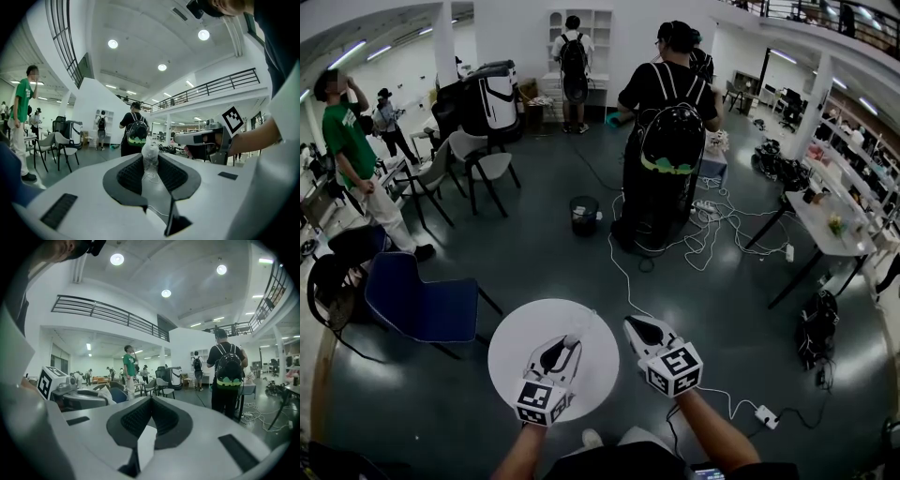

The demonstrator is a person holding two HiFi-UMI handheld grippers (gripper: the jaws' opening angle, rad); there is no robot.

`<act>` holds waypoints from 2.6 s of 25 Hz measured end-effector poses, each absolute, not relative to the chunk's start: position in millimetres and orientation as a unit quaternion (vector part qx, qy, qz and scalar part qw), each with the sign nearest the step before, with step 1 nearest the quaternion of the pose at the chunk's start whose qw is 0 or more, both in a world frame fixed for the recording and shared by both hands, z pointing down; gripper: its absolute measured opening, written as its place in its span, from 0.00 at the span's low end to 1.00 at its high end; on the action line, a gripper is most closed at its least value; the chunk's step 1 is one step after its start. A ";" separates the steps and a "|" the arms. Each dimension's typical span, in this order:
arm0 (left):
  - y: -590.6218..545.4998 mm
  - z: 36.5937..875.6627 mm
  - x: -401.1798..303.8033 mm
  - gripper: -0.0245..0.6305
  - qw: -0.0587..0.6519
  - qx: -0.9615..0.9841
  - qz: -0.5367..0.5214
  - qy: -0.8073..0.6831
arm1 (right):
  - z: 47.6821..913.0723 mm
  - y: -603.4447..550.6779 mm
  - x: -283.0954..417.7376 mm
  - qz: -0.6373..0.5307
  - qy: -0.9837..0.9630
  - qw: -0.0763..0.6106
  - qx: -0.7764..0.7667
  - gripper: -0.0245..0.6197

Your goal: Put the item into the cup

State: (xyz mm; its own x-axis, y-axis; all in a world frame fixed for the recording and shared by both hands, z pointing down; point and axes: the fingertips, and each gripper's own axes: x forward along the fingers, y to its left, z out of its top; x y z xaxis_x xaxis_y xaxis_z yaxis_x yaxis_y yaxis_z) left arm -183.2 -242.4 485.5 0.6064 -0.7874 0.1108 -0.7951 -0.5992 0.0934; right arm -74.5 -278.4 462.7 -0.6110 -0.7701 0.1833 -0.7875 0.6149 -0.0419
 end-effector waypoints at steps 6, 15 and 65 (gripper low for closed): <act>-254.5 497.3 -177.5 0.19 0.074 0.892 0.035 -0.446 | 474.0 -294.1 -64.9 0.066 -0.894 0.079 0.435 0.06; -286.5 504.2 -167.6 0.19 0.074 0.884 0.043 -0.461 | 477.7 -327.1 -54.8 0.066 -0.901 0.082 0.420 0.06; -477.2 747.3 -126.0 0.19 0.110 0.863 0.319 -0.377 | 667.1 -457.7 -11.7 0.185 -0.896 0.153 0.372 0.06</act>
